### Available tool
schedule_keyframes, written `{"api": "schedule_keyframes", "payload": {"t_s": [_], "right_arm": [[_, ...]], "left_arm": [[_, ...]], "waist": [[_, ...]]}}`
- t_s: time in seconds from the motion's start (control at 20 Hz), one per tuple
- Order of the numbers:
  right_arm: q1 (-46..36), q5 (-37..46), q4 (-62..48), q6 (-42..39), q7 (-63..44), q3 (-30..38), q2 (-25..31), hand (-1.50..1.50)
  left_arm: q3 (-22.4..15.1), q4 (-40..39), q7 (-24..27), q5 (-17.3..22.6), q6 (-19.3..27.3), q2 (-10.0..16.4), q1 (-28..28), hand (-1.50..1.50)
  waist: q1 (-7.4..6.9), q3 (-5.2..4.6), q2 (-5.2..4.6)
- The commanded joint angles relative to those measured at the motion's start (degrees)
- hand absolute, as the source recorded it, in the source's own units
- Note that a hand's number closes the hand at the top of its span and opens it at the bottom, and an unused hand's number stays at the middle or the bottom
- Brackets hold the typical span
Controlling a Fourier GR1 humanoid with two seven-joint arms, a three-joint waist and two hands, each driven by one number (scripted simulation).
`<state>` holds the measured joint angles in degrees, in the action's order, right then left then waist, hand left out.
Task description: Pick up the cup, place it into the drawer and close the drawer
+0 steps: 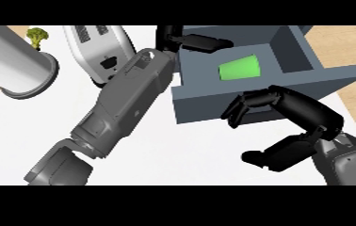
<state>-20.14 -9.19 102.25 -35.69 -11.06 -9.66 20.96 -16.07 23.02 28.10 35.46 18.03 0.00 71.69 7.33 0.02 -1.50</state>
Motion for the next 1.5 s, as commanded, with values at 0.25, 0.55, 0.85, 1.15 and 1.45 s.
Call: {"api": "schedule_keyframes", "payload": {"t_s": [0.25,0.55,0.85,1.15,1.45], "right_arm": [[5.23,24.67,-5.25,7.51,5.98,-6.28,1.35,-1.5],[3.25,35.64,-24.91,13.09,14.69,-12.5,-1.14,-1.5],[-8.41,40.12,-49.48,18.94,23.46,-9.46,-3.33,1.5],[-17.73,38.41,-62.92,26.13,32.0,-2.39,-5.73,1.5],[-27.13,35.48,-71.26,27.83,34.67,5.3,-1.01,1.5]], "left_arm": [[2.41,0.49,2.09,3.09,-1.34,0.01,-0.75,-1.5],[2.44,4.49,3.46,2.86,-5.1,1.14,-7.61,-1.5],[2.87,8.63,4.3,3.13,-8.81,4.65,-12.17,-1.5],[2.92,12.32,2.62,3.41,-10.21,7.51,-16.05,-1.5],[2.01,16.1,0.63,3.96,-14.42,9.99,-20.86,-1.5]], "waist": [[-5.79,0.02,0.99],[-9.53,0.04,1.31],[-11.83,0.13,0.81],[-13.36,0.23,0.27],[-16.12,0.28,-0.15]]}}
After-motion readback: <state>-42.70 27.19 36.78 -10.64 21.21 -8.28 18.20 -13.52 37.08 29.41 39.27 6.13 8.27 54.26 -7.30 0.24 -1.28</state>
